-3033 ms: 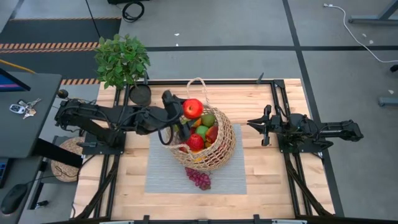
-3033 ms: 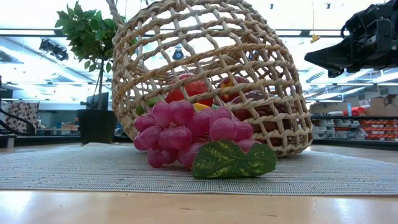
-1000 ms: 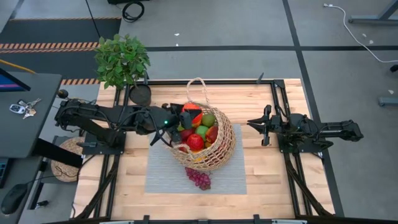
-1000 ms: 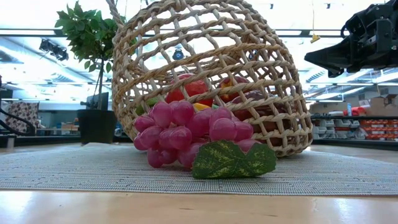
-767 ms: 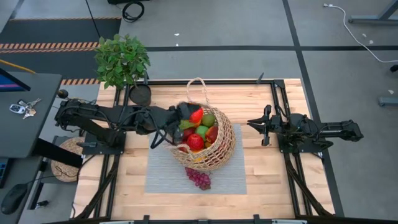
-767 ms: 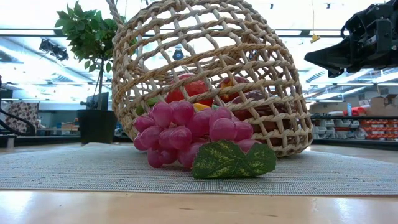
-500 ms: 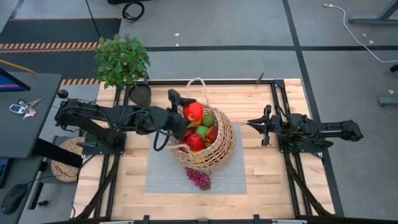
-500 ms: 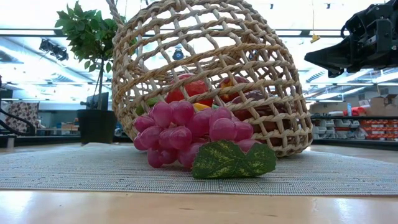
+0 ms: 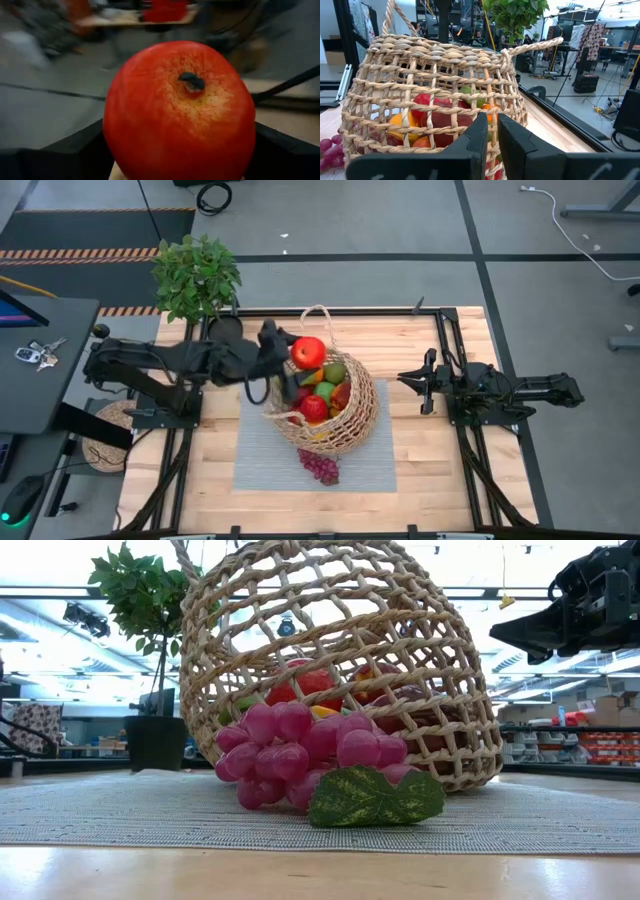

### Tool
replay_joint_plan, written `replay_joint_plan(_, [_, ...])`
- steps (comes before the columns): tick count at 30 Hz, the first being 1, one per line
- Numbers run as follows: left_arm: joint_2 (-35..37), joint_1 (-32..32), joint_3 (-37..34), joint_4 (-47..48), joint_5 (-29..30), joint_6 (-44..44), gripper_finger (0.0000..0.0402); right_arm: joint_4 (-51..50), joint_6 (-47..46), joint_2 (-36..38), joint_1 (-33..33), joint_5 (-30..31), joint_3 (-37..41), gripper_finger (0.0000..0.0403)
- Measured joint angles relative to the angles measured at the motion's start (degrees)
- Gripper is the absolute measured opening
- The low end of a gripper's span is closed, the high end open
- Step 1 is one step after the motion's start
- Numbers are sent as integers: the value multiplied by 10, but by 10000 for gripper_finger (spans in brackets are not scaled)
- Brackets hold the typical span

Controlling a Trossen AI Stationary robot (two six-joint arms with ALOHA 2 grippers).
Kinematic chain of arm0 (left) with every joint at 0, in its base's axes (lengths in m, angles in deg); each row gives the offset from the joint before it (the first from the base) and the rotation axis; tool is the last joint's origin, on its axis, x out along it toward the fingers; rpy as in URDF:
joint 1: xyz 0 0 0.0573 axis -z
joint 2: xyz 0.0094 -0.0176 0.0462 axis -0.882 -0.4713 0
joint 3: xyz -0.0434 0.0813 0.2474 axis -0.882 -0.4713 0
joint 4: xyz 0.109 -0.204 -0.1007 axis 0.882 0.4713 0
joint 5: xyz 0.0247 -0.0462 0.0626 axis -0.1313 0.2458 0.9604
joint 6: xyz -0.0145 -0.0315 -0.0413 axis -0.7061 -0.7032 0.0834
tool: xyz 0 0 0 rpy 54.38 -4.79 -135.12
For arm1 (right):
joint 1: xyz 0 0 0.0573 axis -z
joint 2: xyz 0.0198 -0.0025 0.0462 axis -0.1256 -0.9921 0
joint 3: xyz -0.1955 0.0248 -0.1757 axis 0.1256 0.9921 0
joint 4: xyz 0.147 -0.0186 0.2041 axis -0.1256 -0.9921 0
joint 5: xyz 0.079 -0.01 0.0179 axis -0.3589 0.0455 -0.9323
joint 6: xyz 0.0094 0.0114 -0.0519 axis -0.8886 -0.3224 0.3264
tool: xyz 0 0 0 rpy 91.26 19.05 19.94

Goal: Build produce basket
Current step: Put the red apple into the basket

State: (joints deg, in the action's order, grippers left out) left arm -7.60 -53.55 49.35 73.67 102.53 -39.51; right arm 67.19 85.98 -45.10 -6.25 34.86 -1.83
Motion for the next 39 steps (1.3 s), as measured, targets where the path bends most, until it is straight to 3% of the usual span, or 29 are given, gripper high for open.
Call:
replay_joint_plan(6, [27, -64, 0, 47, -207, -189, 335, 2, 0, 0, 0, 0, 0, 50])
replay_joint_plan(16, [30, -103, 0, 57, -319, -407, 335, 2, 0, 0, 0, 0, 0, 50])
replay_joint_plan(19, [30, -106, 0, 58, -327, -440, 335, 2, 0, 0, 0, 0, 0, 50])
replay_joint_plan(22, [30, -105, 0, 59, -332, -420, 335, 2, 0, 0, 0, 0, 0, 50])
replay_joint_plan(31, [15, -105, 0, 68, -327, -150, 335, 2, 0, 0, 0, 0, 0, 50])
replay_joint_plan(39, [11, -103, 0, 65, -326, -69, 335, 9, 0, 0, 0, 0, 0, 50])
